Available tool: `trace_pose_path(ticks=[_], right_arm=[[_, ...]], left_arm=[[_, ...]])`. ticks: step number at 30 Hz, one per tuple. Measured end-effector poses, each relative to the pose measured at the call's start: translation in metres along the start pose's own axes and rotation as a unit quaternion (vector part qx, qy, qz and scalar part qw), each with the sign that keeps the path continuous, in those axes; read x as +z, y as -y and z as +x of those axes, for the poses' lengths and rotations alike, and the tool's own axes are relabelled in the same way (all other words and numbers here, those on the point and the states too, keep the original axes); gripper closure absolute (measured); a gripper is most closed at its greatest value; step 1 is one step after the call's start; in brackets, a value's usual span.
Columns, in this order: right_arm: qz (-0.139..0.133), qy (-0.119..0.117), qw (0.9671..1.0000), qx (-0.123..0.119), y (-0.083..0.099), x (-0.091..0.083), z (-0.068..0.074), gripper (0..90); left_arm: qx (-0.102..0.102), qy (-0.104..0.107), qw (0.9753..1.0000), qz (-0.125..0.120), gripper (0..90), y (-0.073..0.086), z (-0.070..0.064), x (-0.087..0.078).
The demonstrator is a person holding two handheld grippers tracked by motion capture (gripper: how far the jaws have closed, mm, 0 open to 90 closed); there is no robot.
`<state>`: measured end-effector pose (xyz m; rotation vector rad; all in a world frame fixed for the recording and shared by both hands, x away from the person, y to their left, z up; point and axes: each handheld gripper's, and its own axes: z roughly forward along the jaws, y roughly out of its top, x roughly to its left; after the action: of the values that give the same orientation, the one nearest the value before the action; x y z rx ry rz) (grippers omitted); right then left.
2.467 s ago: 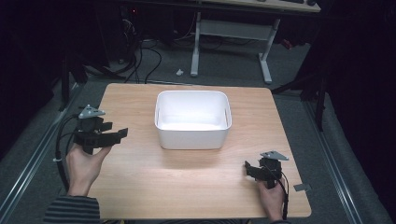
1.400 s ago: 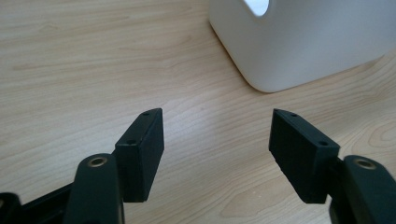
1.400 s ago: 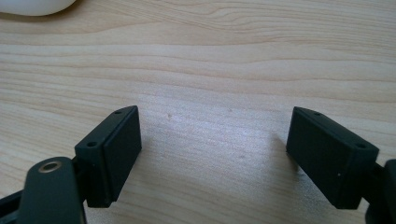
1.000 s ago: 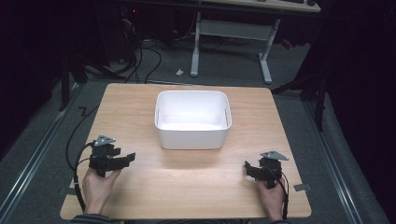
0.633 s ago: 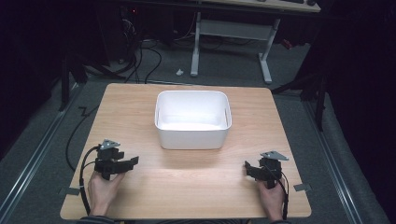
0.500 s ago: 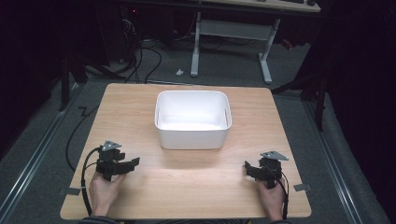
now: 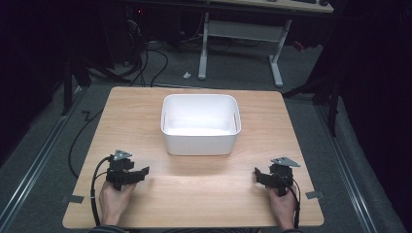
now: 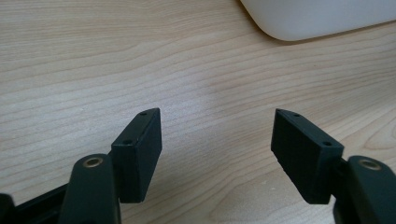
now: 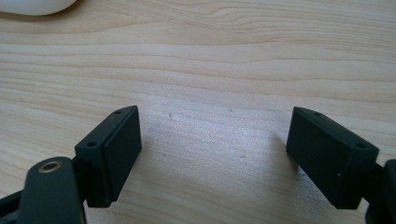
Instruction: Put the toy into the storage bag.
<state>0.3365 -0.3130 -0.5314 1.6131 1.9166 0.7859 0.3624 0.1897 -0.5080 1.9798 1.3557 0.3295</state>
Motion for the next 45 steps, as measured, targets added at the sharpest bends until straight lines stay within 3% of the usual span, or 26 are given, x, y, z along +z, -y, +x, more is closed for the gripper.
trace_pose_path(ticks=[15, 22, 26, 29, 31, 32, 45], right_arm=[[0.0, 0.0, 1.0, -0.001, 0.0, 0.0, 0.0, 17.9], [0.0, 0.0, 1.0, -0.001, 0.0, 0.0, 0.0, 18.0], [0.0, 0.0, 1.0, -0.001, 0.0, 0.0, 0.0, 17.9], [0.0, 0.0, 1.0, -0.001, 0.0, 0.0, 0.0, 17.9], [0.0, 0.0, 1.0, -0.001, 0.0, 0.0, 0.0, 18.0], [0.0, 0.0, 1.0, 0.0, 0.0, 0.0, 0.0, 17.9], [-0.001, -0.002, 1.0, -0.004, -0.001, 0.001, 0.0, 18.6]], left_arm=[[0.024, -0.029, 0.9993, 0.005, 32.0, 0.006, -0.007, 0.015], [0.027, -0.033, 0.9991, -0.003, 31.5, 0.006, -0.01, 0.02], [0.04, -0.043, 0.9983, -0.003, 30.5, 0.007, -0.013, 0.024], [0.047, -0.05, 0.9976, -0.011, 29.5, 0.008, -0.015, 0.025], [0.055, -0.057, 0.9962, -0.034, 28.3, 0.014, -0.017, 0.028], [0.054, -0.057, 0.996, -0.043, 27.1, 0.017, -0.017, 0.028], [0.052, -0.059, 0.996, -0.044, 26.9, 0.017, -0.017, 0.028]])
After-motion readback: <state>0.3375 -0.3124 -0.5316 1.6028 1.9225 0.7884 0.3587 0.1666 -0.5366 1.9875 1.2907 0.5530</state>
